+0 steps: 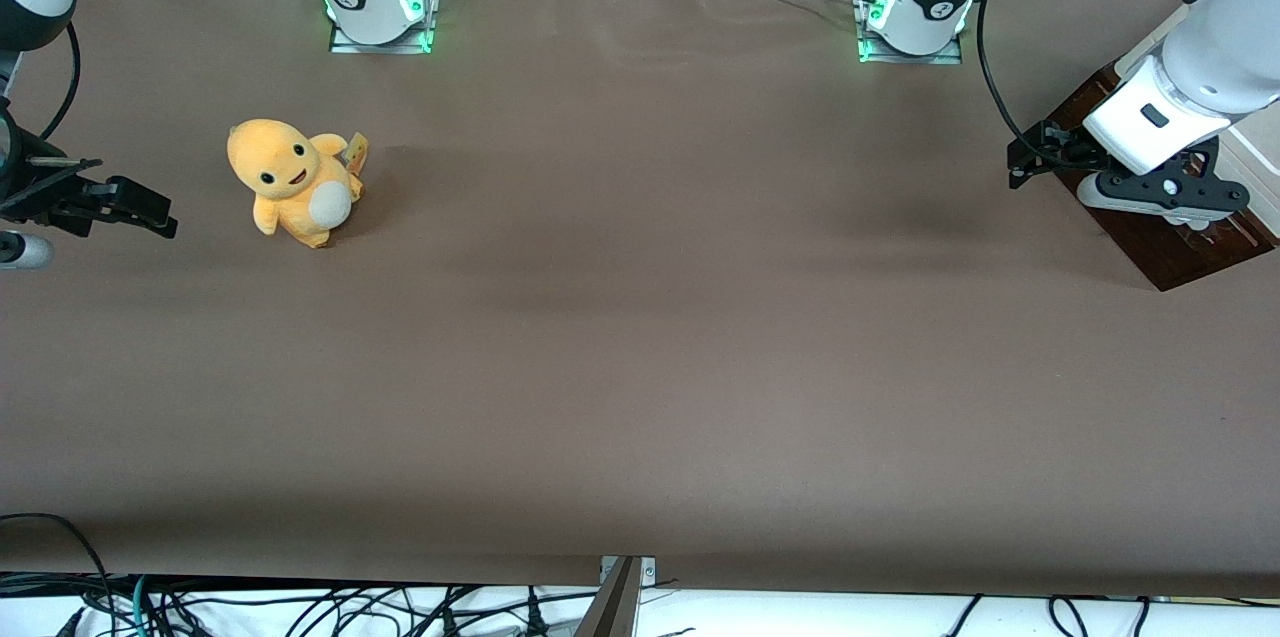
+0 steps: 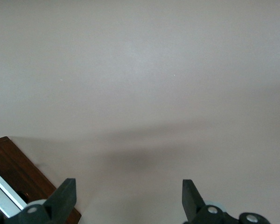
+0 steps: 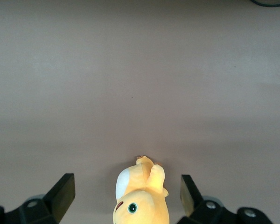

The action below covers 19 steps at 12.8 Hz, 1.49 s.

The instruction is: Open lower drawer with left arm only

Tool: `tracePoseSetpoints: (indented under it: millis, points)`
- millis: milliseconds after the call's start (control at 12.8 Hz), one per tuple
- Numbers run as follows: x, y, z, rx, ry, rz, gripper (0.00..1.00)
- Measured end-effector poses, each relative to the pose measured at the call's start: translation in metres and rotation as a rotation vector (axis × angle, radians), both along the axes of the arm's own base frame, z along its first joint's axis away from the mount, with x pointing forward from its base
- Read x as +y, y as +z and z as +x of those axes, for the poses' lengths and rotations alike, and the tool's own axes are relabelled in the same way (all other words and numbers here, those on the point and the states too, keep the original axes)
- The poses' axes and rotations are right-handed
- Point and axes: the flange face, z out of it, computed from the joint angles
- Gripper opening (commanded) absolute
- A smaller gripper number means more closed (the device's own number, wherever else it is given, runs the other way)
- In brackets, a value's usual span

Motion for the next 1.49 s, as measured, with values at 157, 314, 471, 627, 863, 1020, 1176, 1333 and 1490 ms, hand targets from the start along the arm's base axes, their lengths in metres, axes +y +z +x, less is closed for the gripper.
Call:
tracePoseSetpoints:
  millis: [157,314,471,627,863,1020,1176,1333,1490]
  points:
    - [0.000,0.000,0.000,0.001,0.000,0.000,1.00]
    - [0.000,-0.003,0.000,0.010,-0.001,0.001,1.00]
    - [-0.001,-0.011,0.003,0.026,-0.001,0.003,1.00]
    - [-0.001,-0.017,0.005,0.036,-0.001,0.005,1.00]
    - [-0.002,-0.019,0.006,0.039,-0.003,0.005,1.00]
    - [-0.005,-0.021,0.008,0.044,-0.005,0.006,1.00]
    - [-0.006,-0.024,0.010,0.090,0.037,0.016,1.00]
    - [-0.005,-0.024,0.013,0.149,0.110,0.077,1.00]
    - [-0.010,-0.029,0.015,0.172,0.175,0.199,1.00]
